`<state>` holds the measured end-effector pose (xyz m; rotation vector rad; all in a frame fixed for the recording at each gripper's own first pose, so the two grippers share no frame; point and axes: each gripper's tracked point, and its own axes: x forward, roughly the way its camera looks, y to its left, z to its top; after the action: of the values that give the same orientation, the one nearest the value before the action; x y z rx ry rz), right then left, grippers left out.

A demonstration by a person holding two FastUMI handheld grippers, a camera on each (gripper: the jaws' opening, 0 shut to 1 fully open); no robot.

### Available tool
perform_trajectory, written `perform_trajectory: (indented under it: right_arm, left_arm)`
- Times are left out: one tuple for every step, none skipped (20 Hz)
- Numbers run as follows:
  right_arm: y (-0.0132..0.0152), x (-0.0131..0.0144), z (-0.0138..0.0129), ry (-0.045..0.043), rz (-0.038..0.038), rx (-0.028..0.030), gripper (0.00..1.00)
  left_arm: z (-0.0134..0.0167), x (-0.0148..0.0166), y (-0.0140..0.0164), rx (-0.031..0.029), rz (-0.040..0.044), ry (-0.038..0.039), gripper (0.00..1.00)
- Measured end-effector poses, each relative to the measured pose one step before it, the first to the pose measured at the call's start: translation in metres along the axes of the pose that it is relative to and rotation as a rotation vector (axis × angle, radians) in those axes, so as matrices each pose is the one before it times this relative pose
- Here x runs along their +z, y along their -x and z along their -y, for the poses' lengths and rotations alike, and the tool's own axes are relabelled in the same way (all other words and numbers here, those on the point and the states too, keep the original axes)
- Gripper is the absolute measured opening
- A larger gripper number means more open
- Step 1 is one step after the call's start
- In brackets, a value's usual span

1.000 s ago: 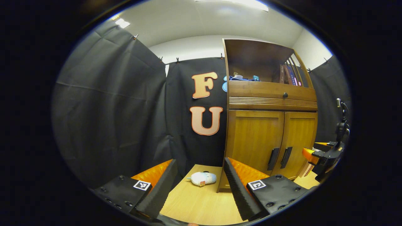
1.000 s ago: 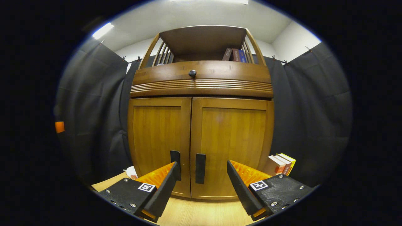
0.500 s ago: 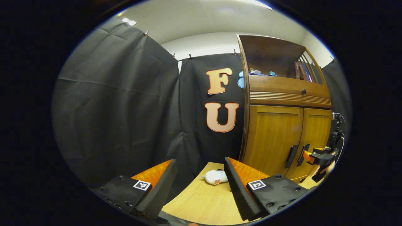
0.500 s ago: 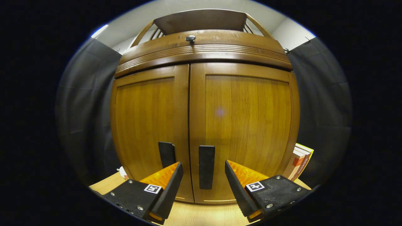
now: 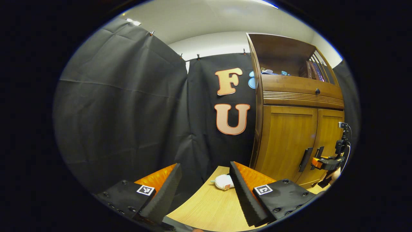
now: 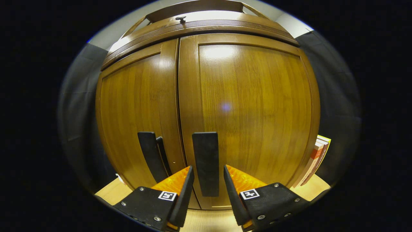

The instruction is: Open the right door of the double-door shoe cabinet with the right hand, and open the left door with the left hand.

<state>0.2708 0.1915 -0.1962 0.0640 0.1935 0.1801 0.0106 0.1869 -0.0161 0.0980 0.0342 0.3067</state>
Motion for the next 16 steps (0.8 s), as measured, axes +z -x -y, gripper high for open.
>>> perform_trajectory:
  right_arm:
    - [-0.00188, -0.00032, 0.00083, 0.00104, -0.00004, -0.00428, 0.52]
    - [-0.00146, -0.00057, 0.00136, -0.00032, -0.00195, -0.00432, 0.55]
    - [-0.00131, -0.00164, 0.00014, -0.00116, -0.00296, -0.00197, 0.5]
    - [-0.0007, 0.00033, -0.00114, -0.00672, -0.00063, -0.00294, 0.41]
    - [-0.00067, 0.00005, 0.00043, 0.00546, 0.00357, -0.0048, 0.38]
    - [0.00101, -0.00006, 0.00018, 0.0067, 0.00081, -0.00485, 0.36]
    - [0.00066, -0.00041, 0.0, 0.00058, 0.00038, -0.00141, 0.36]
    - [0.00049, -0.00054, -0.00031, -0.00696, -0.00576, 0.00131, 0.35]
    - [0.00093, -0.00016, -0.00034, -0.00652, -0.00387, 0.00229, 0.34]
    - [0.00174, -0.00082, 0.00014, 0.0049, -0.00369, 0.00604, 0.33]
    - [0.00426, -0.00079, 0.00083, 0.00743, -0.00019, 0.00666, 0.31]
    - [0.00554, -0.0011, 0.00071, -0.00067, 0.00014, 0.00485, 0.31]
    - [0.00498, -0.00177, 0.00051, -0.00085, -0.00097, 0.00594, 0.31]
    - [0.00533, -0.00065, 0.00036, 0.00005, 0.00077, 0.00584, 0.31]
    - [0.0068, -0.00124, 0.00064, 0.00518, -0.00182, 0.00555, 0.28]
    - [0.00782, -0.00047, 0.00161, 0.00808, 0.00515, 0.0057, 0.28]
  left_arm:
    - [-0.00022, -0.00144, 0.00012, -0.00028, -0.00351, 0.00131, 0.93]
    - [0.00121, -0.00111, 0.00001, -0.00337, -0.00331, 0.00054, 0.93]
    - [-0.00106, -0.0013, 0.00045, 0.00073, -0.00129, -0.00056, 0.93]
    - [-0.00103, -0.00002, 0.00155, 0.0004, 0.00173, -0.00169, 0.93]
    - [-0.00139, -0.00048, 0.00137, 0.0042, 0.0003, -0.00242, 0.93]
    - [-0.00073, 0.0001, -0.00012, 0.00251, -0.00113, -0.00034, 0.93]
    - [-0.00107, -0.00228, -0.00034, 0.0016, -0.00476, 0.00431, 0.93]
    - [0.0008, -0.00191, 0.00058, -0.00309, -0.00561, 0.0078, 0.93]
    - [0.00077, -0.00077, 0.00211, -0.00357, -0.00223, 0.00725, 0.93]
    - [-0.00046, 0.00019, 0.00246, -0.00074, 0.00079, 0.00282, 0.96]
    - [-0.00276, -0.00047, 0.00196, 0.00215, 0.00205, -0.00054, 0.96]
    - [-0.0008, 0.00006, 0.00159, 0.00201, 0.00006, -0.00037, 0.95]
    - [-0.00082, -0.00134, 0.00175, 0.00001, -0.00082, 0.00213, 0.94]
    - [-0.00049, 0.00063, 0.00211, -0.00152, -0.002, 0.00428, 0.93]
    - [-0.00076, -0.00128, 0.00226, -0.00006, -0.00144, 0.00391, 0.93]
    - [-0.00072, 0.0003, 0.0035, 0.00066, 0.00109, 0.00156, 0.93]
